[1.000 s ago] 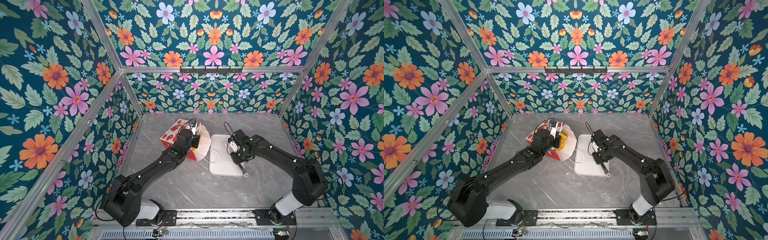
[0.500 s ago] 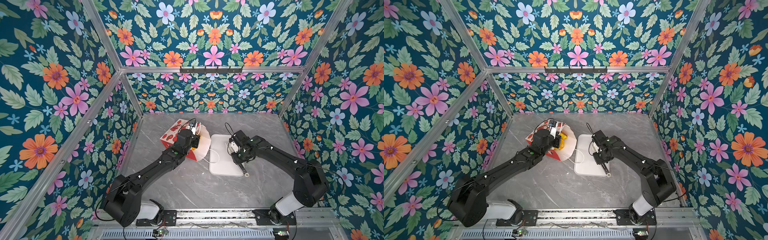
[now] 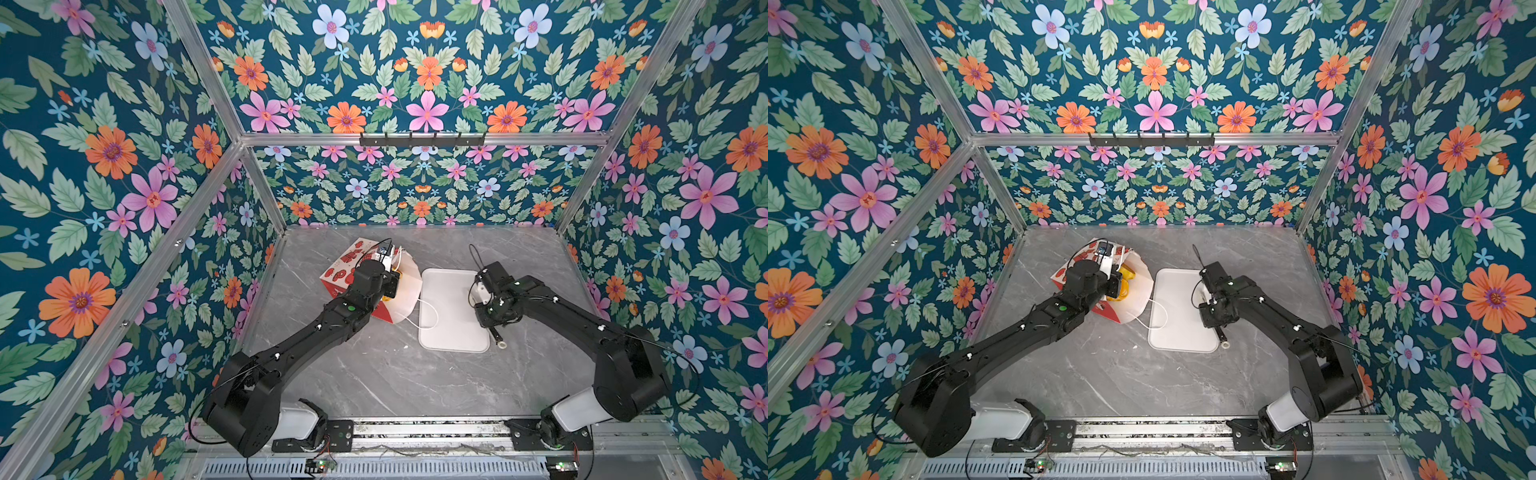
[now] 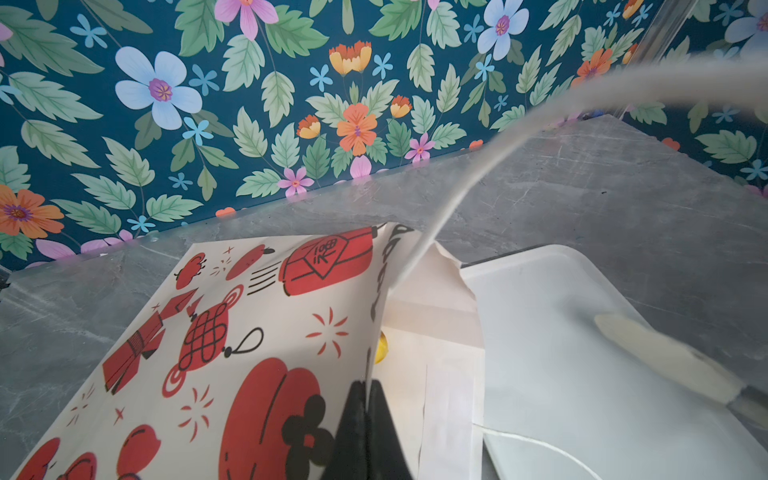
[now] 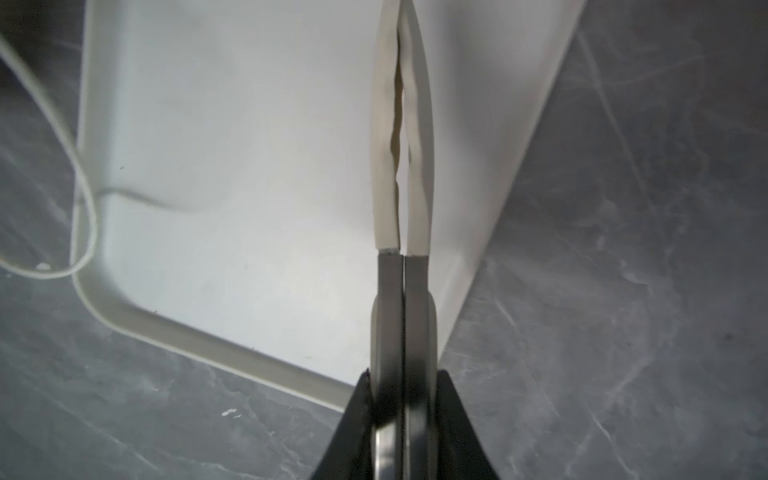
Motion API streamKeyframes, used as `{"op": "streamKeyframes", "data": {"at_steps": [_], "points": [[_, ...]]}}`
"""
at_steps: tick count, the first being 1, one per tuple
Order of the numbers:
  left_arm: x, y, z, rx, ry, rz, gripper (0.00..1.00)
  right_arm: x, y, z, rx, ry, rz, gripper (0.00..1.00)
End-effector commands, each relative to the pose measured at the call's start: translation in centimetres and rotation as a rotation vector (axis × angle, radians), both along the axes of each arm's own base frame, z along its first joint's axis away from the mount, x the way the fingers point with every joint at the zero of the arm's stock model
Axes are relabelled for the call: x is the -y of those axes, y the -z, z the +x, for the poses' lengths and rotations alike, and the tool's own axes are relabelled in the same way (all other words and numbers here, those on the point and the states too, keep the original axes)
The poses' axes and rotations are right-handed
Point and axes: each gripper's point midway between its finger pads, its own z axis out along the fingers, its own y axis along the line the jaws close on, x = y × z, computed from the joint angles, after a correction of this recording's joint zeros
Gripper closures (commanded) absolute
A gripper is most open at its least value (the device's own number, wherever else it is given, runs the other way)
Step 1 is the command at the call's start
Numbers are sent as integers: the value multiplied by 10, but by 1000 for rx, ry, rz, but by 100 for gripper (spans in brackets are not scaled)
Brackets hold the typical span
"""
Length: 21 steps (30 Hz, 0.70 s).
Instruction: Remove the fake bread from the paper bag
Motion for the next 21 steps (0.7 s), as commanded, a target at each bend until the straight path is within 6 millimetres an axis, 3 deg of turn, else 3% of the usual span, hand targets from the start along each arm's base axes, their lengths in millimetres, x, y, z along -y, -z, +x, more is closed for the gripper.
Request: {"op": "streamKeyframes", "data": {"at_steps": [1, 6, 14, 21], "points": [[-3, -11, 3, 35, -24, -22, 100, 20, -6, 15, 80, 110, 20, 82], [-3, -12, 3, 39, -21, -23, 100, 44, -3, 20, 70, 192, 19, 80], [-2, -10, 4, 36, -21, -17, 100, 46, -13, 24, 89, 205, 23, 68], [-3, -8, 5, 37, -25, -7, 100, 50, -21, 24, 102, 203, 2, 67]]}}
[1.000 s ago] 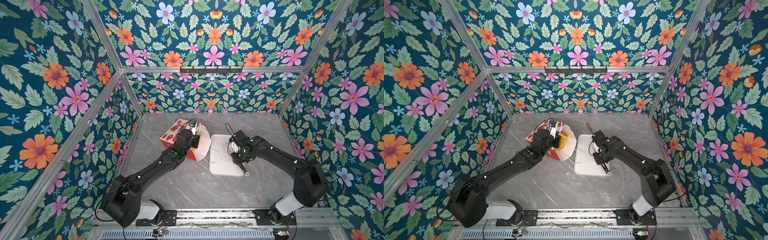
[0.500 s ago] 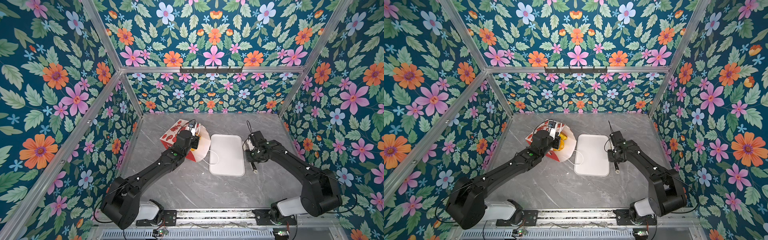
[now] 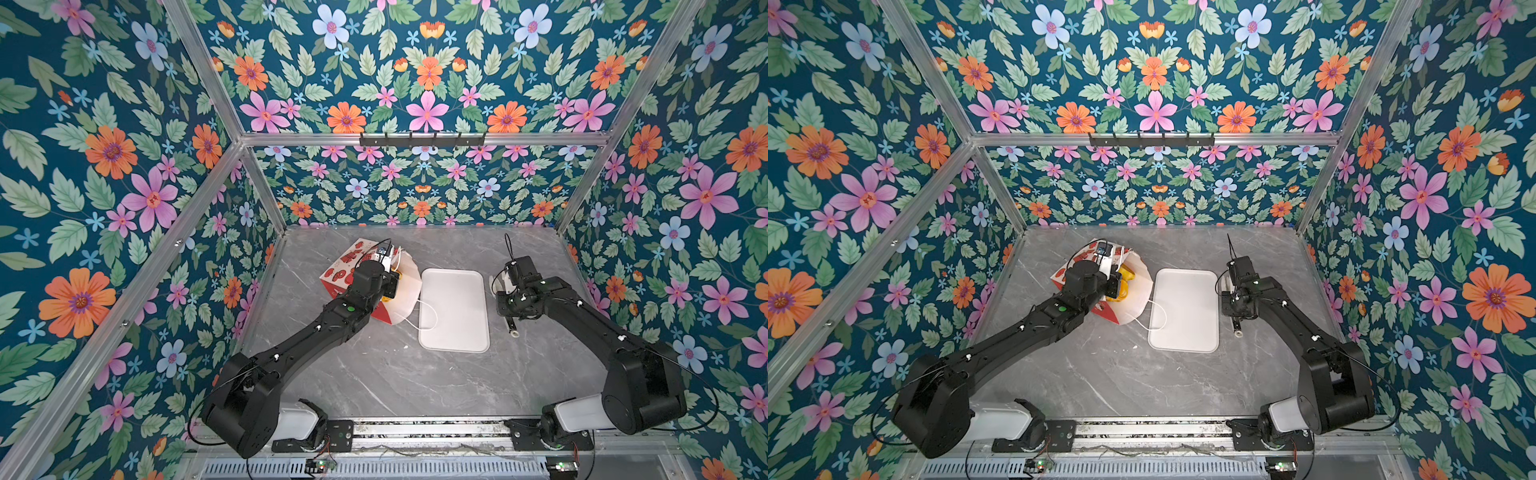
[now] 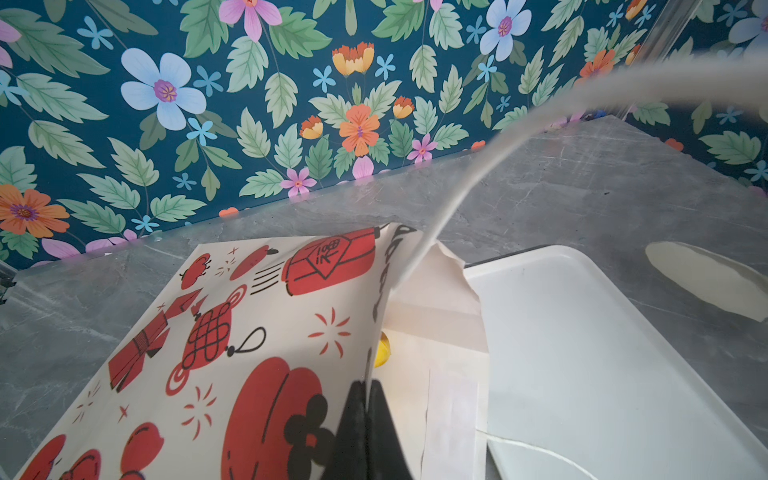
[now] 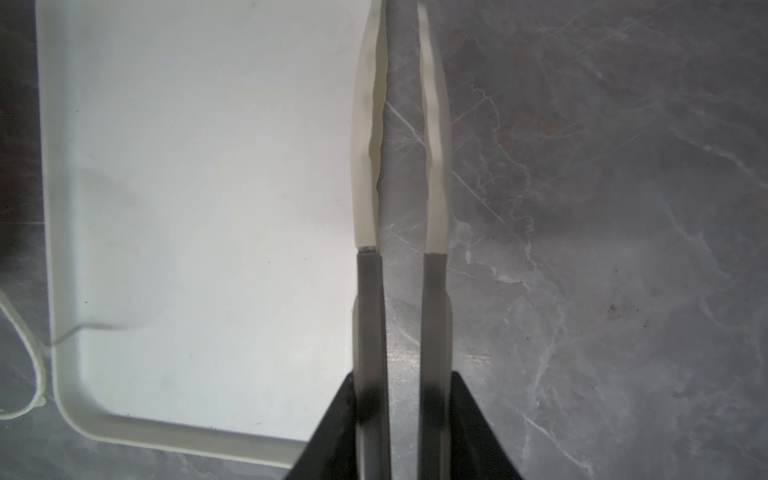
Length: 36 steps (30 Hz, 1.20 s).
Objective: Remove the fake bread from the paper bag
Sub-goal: 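Insert the tongs with the right gripper into the tilted bag opening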
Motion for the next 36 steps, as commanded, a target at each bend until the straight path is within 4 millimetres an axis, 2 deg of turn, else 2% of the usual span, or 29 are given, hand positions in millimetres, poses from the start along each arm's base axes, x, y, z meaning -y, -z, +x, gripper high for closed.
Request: {"op": "streamKeyframes", "data": {"at_steps": [1, 10, 14, 17, 21, 24, 26, 30, 33, 36], "points": [[-2, -8, 4, 35, -19, -11, 100, 4, -3, -1, 2, 3, -24, 66], [-2, -6, 4, 31, -20, -13, 100, 5, -3, -5, 0, 8, -22, 62], [-2, -7, 4, 31, -22, -17, 100, 1, -4, -6, 8, -5, 2, 68], [-2, -7, 4, 31, -20, -16, 100, -11, -13, -8, 29, -45, 68, 74], [-5, -9, 3, 38, -32, -9, 100, -50, -49, -13, 128, -191, 221, 77], [-6, -11, 3, 42, -29, 5, 100, -94, -76, -29, 175, -391, 292, 77], [-6, -12, 2, 43, -23, 12, 100, -123, -85, -40, 181, -504, 322, 76], [-5, -12, 2, 44, -15, 18, 100, -173, -85, -56, 146, -659, 422, 73], [-3, -11, 3, 40, -10, 17, 100, -197, -79, -63, 170, -768, 421, 71], [0, -10, 5, 35, -5, 16, 100, -208, -66, -63, 174, -838, 361, 70]]}}
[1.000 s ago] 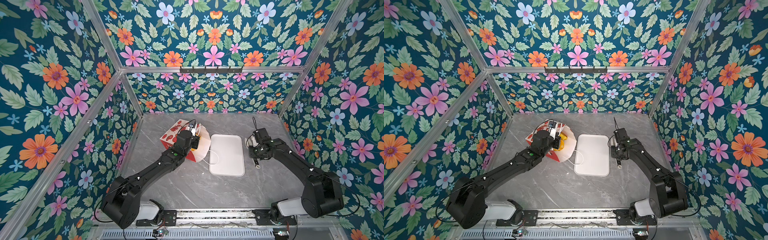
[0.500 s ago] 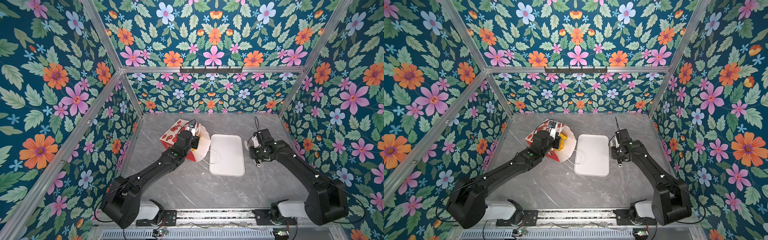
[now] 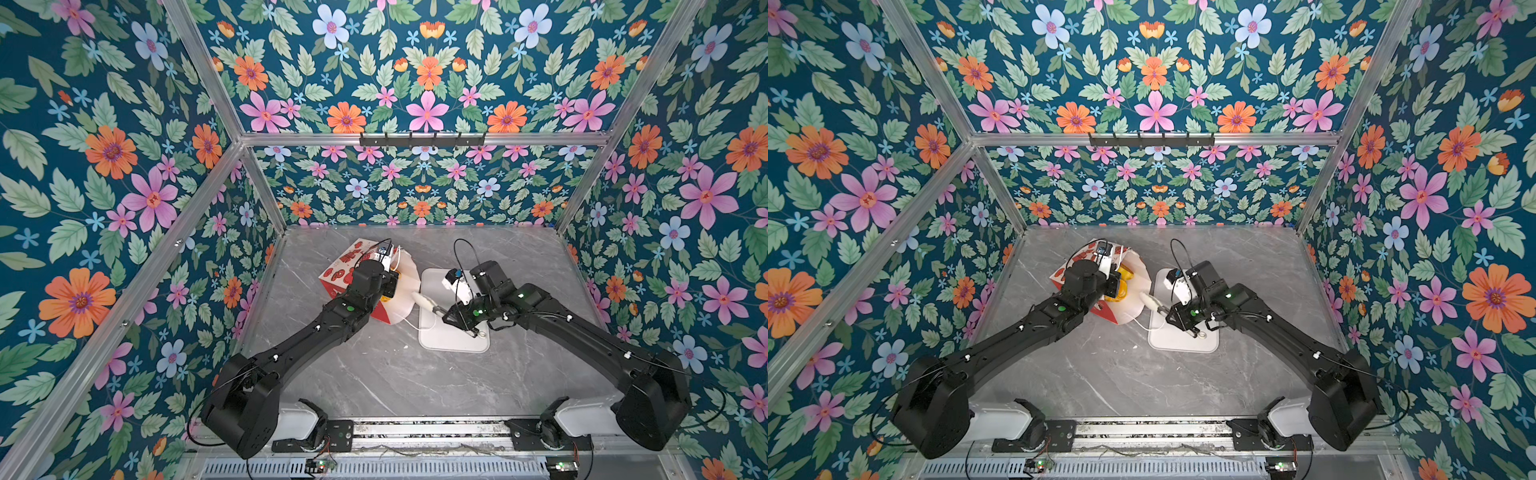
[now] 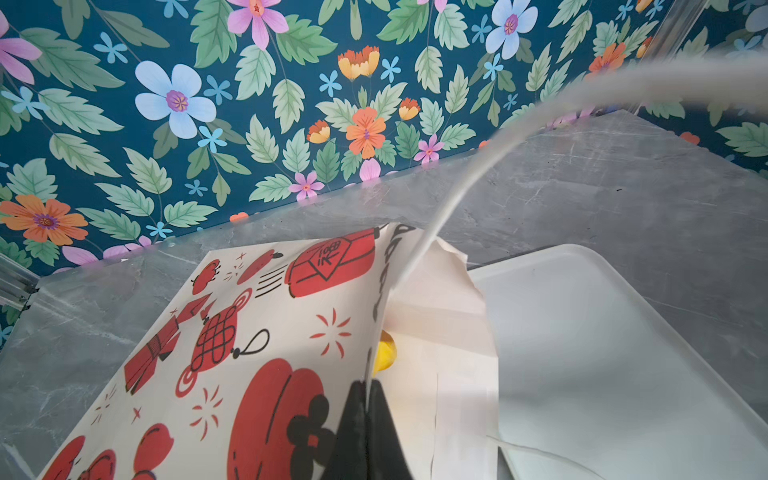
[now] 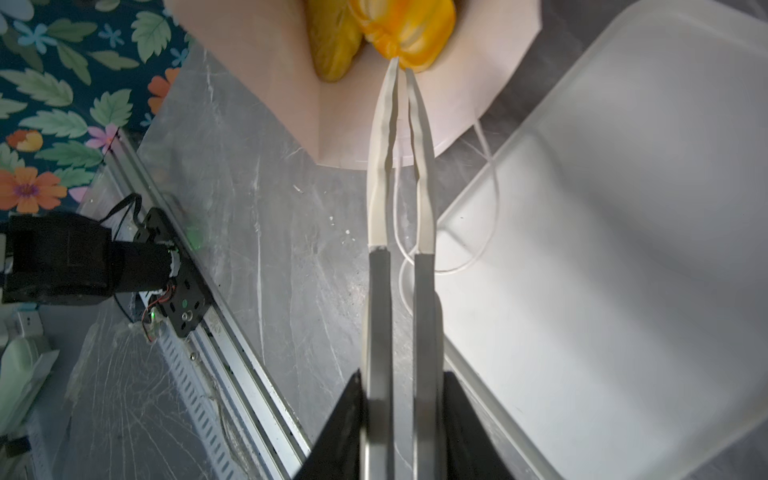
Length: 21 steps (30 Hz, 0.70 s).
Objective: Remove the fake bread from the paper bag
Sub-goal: 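Insert the tongs with the right gripper into the tilted bag opening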
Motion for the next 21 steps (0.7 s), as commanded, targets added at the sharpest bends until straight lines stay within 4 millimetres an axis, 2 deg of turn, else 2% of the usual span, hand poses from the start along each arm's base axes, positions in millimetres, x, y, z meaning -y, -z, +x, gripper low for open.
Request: {"op": "streamKeyframes", "data": {"at_steps": [1, 5, 12, 21], "points": [[2, -7, 3, 18, 1, -12, 100, -18, -3, 8, 100, -94, 9, 70], [3, -9, 3, 18, 6, -21, 100, -24, 2, 23, 158, -112, -14, 70], [5, -12, 3, 19, 13, -34, 100, -30, 14, 61, 261, -87, -96, 63], [4, -17, 1, 25, 13, -38, 100, -40, 19, 77, 284, -83, -96, 58]]}}
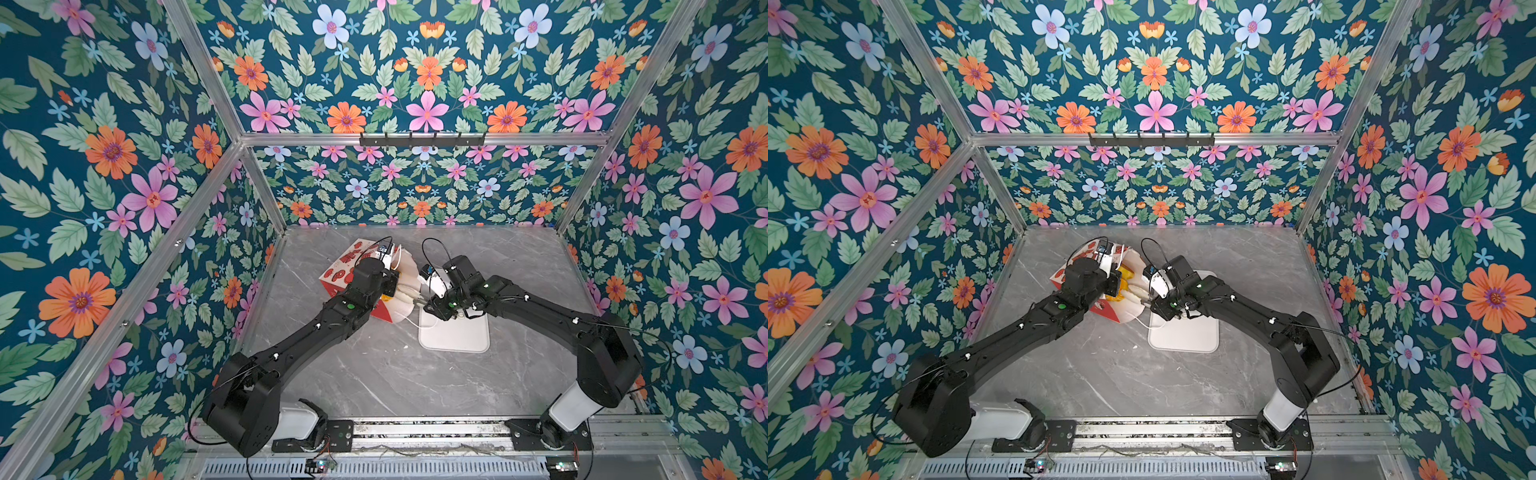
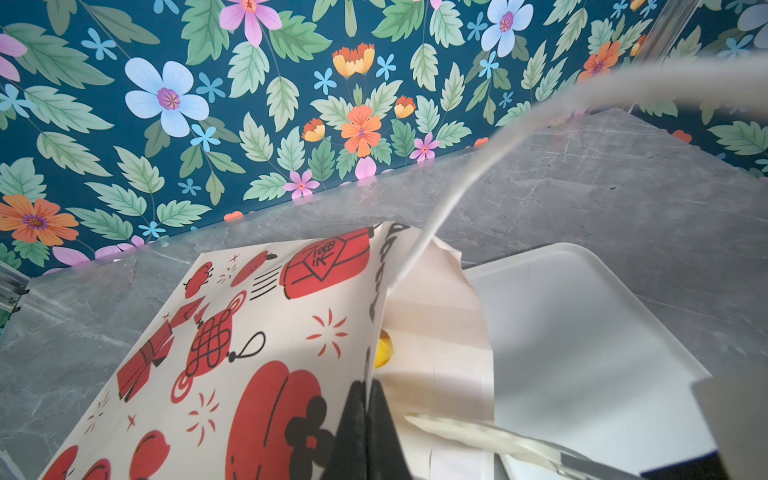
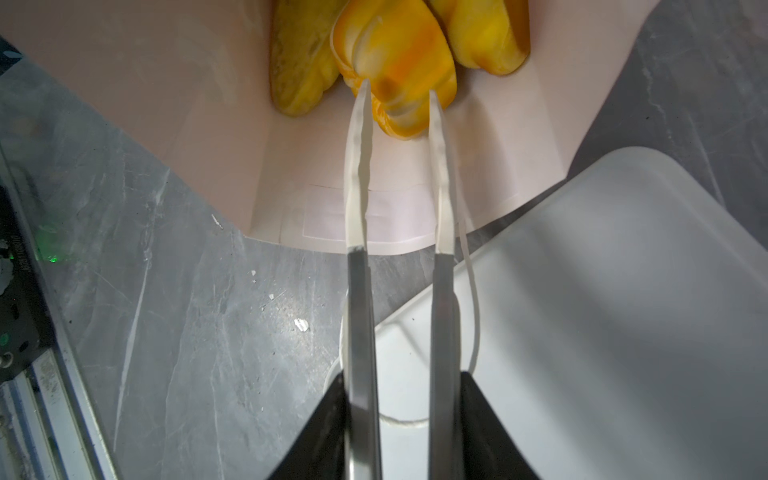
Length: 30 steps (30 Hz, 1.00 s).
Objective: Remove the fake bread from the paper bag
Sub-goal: 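Insert the tongs with the right gripper into the tilted bag opening, then close the tongs on a yellow bread piece with the right gripper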
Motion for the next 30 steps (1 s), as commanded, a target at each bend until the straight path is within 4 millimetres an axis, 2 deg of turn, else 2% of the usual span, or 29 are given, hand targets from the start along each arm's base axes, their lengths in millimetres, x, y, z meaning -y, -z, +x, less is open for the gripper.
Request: {"op": "streamKeyframes", "data": {"at_steps": [1, 12, 20, 23, 29, 30], "points": [[1, -14, 2, 33, -4, -32, 100, -7, -10, 10, 53, -6, 26, 58], [-1, -13, 2, 33, -9, -26, 100, -6, -7, 3, 34, -29, 31, 53], [-2, -13, 1, 33, -10, -24, 100, -1, 6, -5, 8, -37, 4, 51], [-2, -14, 1, 33, -9, -26, 100, -1, 10, -3, 6, -26, 0, 51], [0, -15, 0, 33, -5, -33, 100, -4, 2, 4, 30, -5, 19, 50], [0, -15, 0, 33, -4, -34, 100, -5, 15, 5, 5, -8, 2, 50]]}}
